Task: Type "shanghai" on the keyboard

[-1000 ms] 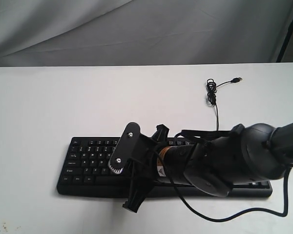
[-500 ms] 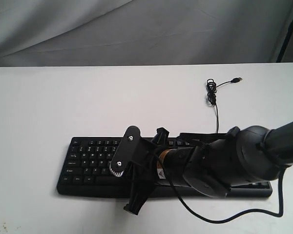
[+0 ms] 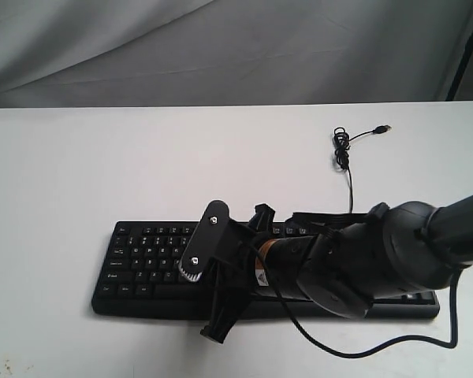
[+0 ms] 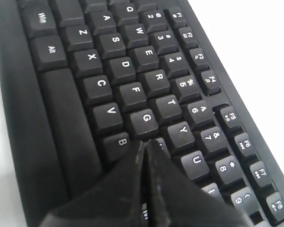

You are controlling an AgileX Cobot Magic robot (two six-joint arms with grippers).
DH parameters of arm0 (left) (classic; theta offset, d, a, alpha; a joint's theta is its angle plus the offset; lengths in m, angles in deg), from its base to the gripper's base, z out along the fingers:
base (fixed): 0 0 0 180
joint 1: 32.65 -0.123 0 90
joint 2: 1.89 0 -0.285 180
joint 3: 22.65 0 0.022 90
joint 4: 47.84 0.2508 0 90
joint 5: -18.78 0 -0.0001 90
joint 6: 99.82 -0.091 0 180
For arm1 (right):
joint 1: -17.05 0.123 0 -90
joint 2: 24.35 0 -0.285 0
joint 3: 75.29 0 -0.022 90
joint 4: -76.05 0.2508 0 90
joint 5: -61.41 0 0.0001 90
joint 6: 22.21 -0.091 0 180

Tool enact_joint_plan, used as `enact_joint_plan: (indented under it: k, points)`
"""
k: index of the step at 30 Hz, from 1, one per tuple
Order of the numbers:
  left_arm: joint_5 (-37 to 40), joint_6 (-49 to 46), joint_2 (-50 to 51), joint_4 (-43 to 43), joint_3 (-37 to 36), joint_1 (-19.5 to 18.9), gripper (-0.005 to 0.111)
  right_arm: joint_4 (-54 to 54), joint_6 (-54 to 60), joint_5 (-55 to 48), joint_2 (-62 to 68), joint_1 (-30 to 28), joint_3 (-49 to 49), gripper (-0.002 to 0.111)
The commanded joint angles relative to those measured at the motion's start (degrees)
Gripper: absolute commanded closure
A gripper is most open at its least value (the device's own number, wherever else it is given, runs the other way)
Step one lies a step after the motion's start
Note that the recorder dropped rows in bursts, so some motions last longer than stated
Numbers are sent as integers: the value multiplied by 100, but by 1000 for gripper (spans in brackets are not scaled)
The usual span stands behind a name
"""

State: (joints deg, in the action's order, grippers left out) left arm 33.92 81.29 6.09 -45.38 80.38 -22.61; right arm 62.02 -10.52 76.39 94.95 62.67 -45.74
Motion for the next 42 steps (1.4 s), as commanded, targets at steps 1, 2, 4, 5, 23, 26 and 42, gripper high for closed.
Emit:
enact_joint_plan:
  k: [1,2,4,5,23,26,42]
  points:
    - [-29,16,-20,27,-25,20,107,10,48,83,-180,-40,24,108]
    - [-29,16,-20,27,-25,20,107,10,59,83,-205,-40,24,108]
    - [-29,16,-20,27,-25,20,107,10,71,-37,-244,-40,-90,108]
    - [-29,16,-20,27,-25,20,107,-1,71,-135,-244,-40,-180,108]
    - [-29,16,-20,27,-25,20,107,-104,71,-347,206,182,-715,108]
    - [-29,16,-20,27,-25,20,107,-104,71,-347,206,182,-715,108]
    - [-29,16,-20,27,-25,20,107,-68,72,-297,205,145,-715,108]
